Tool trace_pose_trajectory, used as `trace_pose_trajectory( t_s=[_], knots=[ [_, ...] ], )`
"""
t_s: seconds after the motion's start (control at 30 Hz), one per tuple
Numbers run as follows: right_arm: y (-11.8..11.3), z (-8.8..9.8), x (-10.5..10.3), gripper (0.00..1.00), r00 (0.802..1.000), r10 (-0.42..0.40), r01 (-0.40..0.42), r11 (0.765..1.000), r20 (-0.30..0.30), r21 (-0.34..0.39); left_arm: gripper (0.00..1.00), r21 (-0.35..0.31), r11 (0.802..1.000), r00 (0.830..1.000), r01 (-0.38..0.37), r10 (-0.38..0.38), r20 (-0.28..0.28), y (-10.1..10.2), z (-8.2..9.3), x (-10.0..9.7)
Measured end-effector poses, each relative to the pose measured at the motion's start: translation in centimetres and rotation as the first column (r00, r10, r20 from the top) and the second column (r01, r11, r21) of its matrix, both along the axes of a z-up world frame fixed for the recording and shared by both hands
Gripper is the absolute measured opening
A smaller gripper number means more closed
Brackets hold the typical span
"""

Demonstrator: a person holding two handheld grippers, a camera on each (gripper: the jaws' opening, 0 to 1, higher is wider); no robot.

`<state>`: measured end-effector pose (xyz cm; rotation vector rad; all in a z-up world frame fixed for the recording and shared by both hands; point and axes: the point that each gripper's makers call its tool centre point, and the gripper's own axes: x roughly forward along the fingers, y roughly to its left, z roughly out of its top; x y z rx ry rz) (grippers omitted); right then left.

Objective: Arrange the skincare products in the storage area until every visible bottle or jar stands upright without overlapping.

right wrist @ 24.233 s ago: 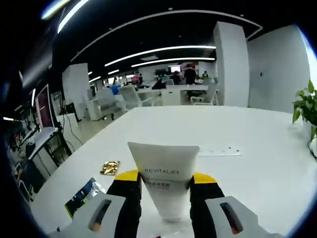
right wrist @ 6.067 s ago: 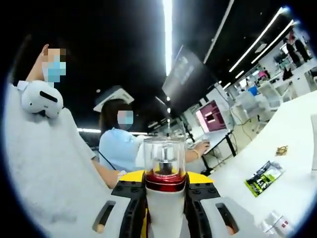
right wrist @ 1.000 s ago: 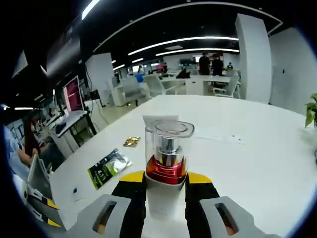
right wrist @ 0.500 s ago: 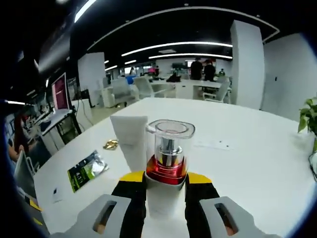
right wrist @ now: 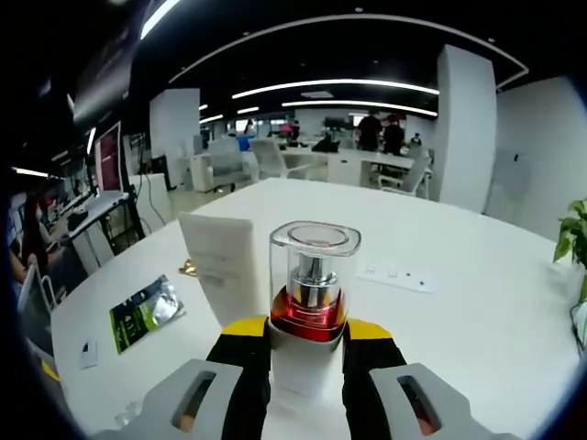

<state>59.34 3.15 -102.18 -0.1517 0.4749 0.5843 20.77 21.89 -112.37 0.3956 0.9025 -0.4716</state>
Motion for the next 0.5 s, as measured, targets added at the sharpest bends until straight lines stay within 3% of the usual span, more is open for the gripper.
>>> trace_pose_trajectory(
  t_s=[0.5],
  knots=[
    [1.1, -0.9, 1.7, 0.23, 0.999, 0.029, -0.028, 0.999, 0.037, -0.018, 0.29, 0.015, 1.000, 1.000, -0.002, 0.002, -0.001, 0.3, 0.0, 0.0]
  ],
)
